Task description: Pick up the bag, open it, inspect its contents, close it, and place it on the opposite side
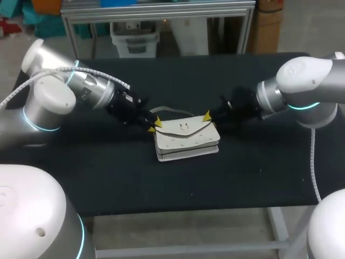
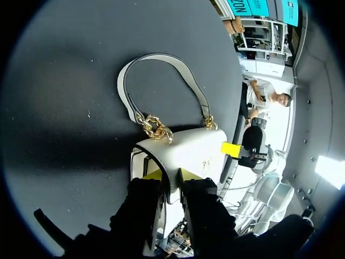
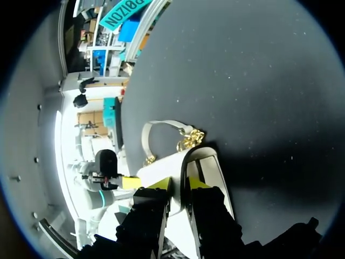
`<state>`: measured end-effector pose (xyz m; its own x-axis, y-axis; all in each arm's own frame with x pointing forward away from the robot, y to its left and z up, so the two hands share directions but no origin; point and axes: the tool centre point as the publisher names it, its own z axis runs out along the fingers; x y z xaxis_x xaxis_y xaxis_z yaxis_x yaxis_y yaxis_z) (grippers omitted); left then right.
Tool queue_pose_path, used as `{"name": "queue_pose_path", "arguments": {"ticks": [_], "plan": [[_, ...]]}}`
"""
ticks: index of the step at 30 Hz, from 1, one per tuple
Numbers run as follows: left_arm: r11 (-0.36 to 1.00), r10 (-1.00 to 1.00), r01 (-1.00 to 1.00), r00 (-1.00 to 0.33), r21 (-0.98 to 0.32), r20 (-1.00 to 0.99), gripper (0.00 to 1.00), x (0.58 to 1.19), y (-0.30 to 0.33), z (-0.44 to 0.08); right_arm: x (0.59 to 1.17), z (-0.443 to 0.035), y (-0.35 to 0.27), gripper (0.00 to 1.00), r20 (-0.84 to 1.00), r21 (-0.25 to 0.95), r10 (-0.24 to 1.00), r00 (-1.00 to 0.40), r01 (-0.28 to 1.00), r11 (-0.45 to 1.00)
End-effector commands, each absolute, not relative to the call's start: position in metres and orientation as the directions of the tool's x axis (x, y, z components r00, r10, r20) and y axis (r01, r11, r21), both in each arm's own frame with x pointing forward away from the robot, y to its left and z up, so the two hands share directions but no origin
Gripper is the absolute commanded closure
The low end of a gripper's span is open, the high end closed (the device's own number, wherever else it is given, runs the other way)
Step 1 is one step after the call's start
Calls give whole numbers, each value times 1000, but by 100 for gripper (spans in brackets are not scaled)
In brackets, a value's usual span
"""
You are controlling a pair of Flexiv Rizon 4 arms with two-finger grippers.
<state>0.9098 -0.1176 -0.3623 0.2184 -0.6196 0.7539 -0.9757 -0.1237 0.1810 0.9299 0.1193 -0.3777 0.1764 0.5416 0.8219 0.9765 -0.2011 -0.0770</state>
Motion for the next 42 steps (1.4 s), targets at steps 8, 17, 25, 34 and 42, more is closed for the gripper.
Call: {"name": "queue_pose_path", "arguments": {"ticks": [8, 17, 25, 34, 42], "plan": [[-154, -606, -971, 239, 183, 759, 7, 914, -115, -371, 921, -376, 127, 56, 821, -67, 539, 187, 970, -234], [-150, -554, -971, 238, 185, 798, 40, 903, -108, -371, 918, -377, 124, 58, 824, -64, 531, 196, 964, -256], [-139, -489, -971, 239, 195, 839, 46, 894, -110, -372, 915, -375, 123, 60, 830, -51, 523, 191, 961, -270], [-140, -481, -971, 238, 194, 844, 16, 888, -108, -373, 912, -378, 120, 58, 838, -58, 510, 193, 961, -269], [-124, -485, -976, 217, 178, 847, 20, 883, -112, -369, 908, -379, 118, 54, 839, -64, 508, 197, 962, -267]]}}
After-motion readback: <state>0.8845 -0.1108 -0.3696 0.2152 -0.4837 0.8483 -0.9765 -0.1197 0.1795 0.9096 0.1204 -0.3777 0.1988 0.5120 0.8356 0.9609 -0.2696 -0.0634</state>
